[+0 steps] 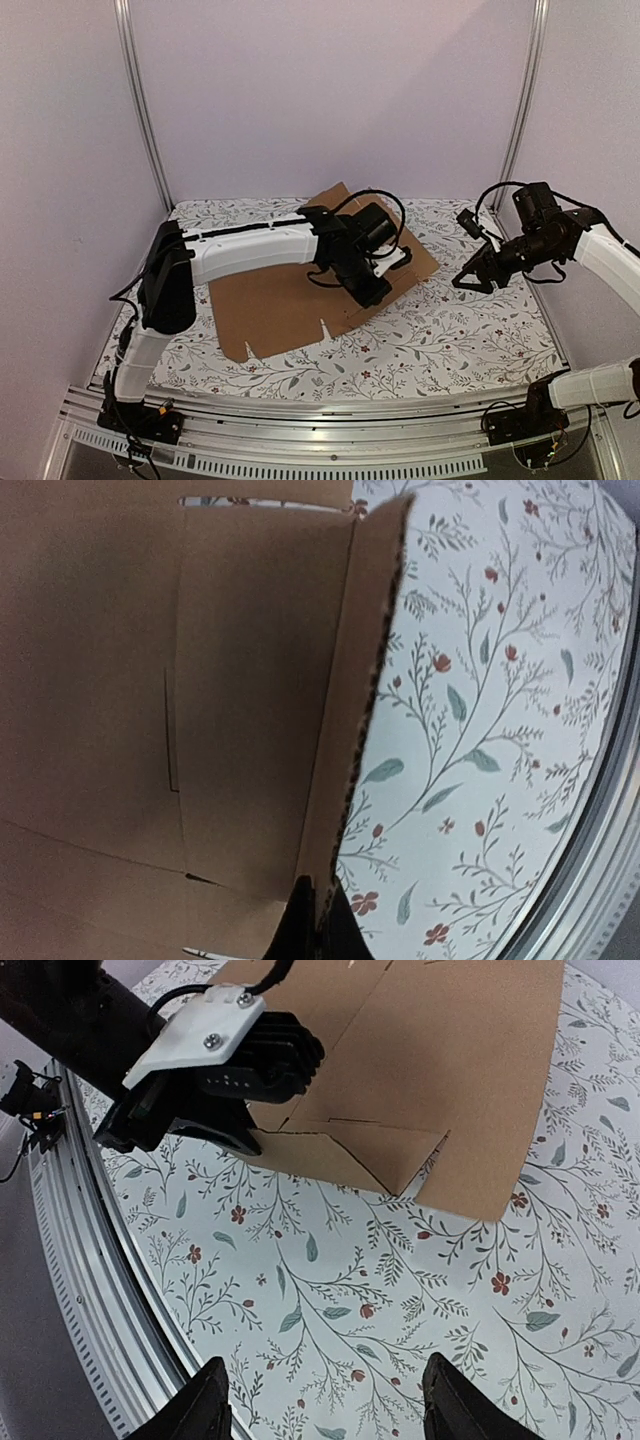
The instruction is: Fold the paper box
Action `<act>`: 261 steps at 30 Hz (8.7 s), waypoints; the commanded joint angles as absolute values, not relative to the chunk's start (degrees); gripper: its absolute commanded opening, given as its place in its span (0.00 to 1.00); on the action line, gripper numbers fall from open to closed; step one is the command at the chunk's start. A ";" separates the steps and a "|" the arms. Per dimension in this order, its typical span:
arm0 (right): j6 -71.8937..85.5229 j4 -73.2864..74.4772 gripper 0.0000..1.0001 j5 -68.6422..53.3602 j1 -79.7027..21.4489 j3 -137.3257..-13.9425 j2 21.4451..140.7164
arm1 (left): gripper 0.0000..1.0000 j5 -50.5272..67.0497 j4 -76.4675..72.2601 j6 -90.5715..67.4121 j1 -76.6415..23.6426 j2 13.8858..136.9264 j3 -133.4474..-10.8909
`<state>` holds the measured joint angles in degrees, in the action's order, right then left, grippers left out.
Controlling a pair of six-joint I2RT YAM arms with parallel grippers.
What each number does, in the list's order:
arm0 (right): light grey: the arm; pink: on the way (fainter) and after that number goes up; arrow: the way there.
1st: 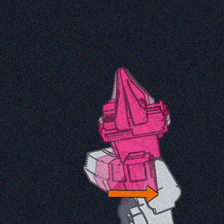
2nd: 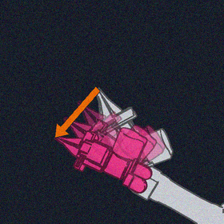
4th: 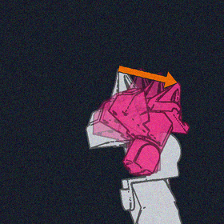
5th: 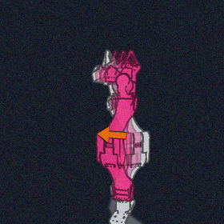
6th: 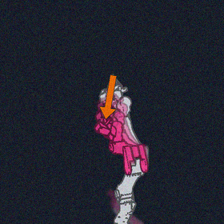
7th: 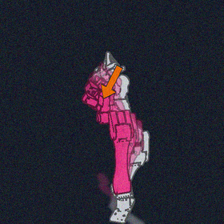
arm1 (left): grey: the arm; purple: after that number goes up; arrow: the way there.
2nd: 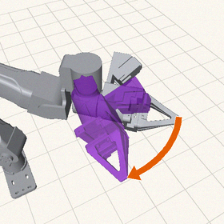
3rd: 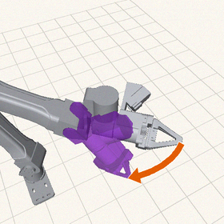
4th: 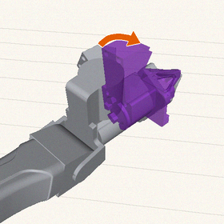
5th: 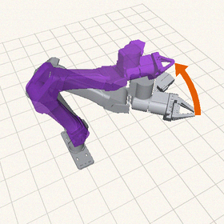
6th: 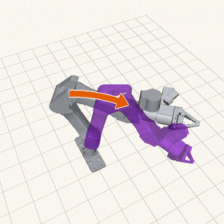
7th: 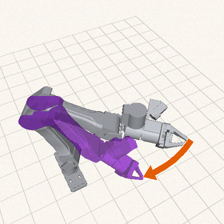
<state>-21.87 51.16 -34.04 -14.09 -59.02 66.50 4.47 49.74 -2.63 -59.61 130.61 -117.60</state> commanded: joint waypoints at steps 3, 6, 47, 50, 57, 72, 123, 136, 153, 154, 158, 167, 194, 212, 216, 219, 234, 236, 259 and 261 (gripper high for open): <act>-16.23 49.80 0.64 -29.15 -8.14 -61.67 66.12 | 0.29 13.56 49.23 -30.17 -59.13 138.35 -136.23; -14.71 49.73 0.66 -28.15 -6.96 -61.76 66.26 | 0.48 11.70 47.32 -29.95 -57.74 136.06 -135.94; 8.27 51.24 0.84 -34.98 -17.54 -72.59 101.13 | 0.39 6.81 22.38 -40.05 -62.32 109.99 -61.60; 7.11 52.81 0.86 -30.36 -13.35 -73.97 100.83 | 0.40 7.81 18.60 -39.84 -66.85 114.06 -68.07; 4.19 53.20 0.87 -25.82 -7.83 -73.75 96.49 | 0.46 8.77 13.89 -36.65 -66.99 112.90 -77.89; -5.35 50.05 0.88 -30.63 -7.82 -67.01 80.51 | 0.56 -3.53 35.01 -25.85 -38.59 104.04 -87.02; -11.63 47.28 0.92 -32.36 -7.82 -53.49 61.74 | 0.00 4.65 40.37 -20.36 -27.79 127.44 -104.26; -15.98 44.09 0.94 -33.07 -7.66 -47.11 53.77 | 0.00 1.04 29.18 -28.46 -32.37 98.06 -70.68; -15.93 41.31 0.96 -36.32 -2.96 -45.48 55.61 | 0.00 -4.27 6.26 -32.85 -35.50 80.99 -46.10; -16.07 41.34 0.96 -36.17 -2.98 -45.52 56.48 | 0.00 -4.79 4.29 -31.93 -35.66 80.89 -45.42; -16.97 43.47 0.96 -35.76 -2.98 -47.70 59.29 | 0.00 -5.21 -7.92 -29.40 -35.73 81.39 -41.49; -26.32 58.73 0.94 -38.23 -2.99 -70.93 71.63 | 0.00 -0.50 -23.27 -23.24 -35.92 81.47 -37.46; -40.16 70.17 0.88 -31.22 -22.12 -106.68 106.26 | 0.00 -0.95 -28.17 -8.48 -41.30 74.14 -30.09; -41.16 63.46 0.88 -22.23 -24.78 -112.12 105.26 | 0.00 -2.50 -28.97 -3.26 -45.00 70.77 -27.96; -43.02 66.20 0.89 -23.42 -24.74 -117.18 109.19 | 0.00 -4.29 -29.40 -0.84 -46.45 69.62 -27.14; -44.19 70.83 0.86 -25.44 -24.81 -121.80 113.22 | 0.00 -5.76 -30.42 0.53 -46.99 68.67 -26.27; -48.66 78.62 0.45 -28.07 -24.90 -126.78 117.04 | 0.00 -10.32 -35.02 3.96 -47.29 67.73 -24.55; -49.02 79.36 0.38 -28.19 -24.92 -126.83 117.03 | 0.00 -10.71 -35.00 3.77 -47.29 68.13 -24.80; -41.67 76.51 0.00 -25.10 -31.91 -120.76 108.11 | 0.59 -5.26 -8.03 3.76 -47.90 63.22 -46.67; -40.83 75.86 0.00 -25.13 -32.26 -120.03 107.16 | 0.59 -4.48 -4.58 6.67 -47.90 66.86 -50.30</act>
<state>-43.55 76.95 -25.39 -30.87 -121.71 110.59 -7.25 -15.31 0.36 -47.24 60.90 -45.23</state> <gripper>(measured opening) 0.011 0.592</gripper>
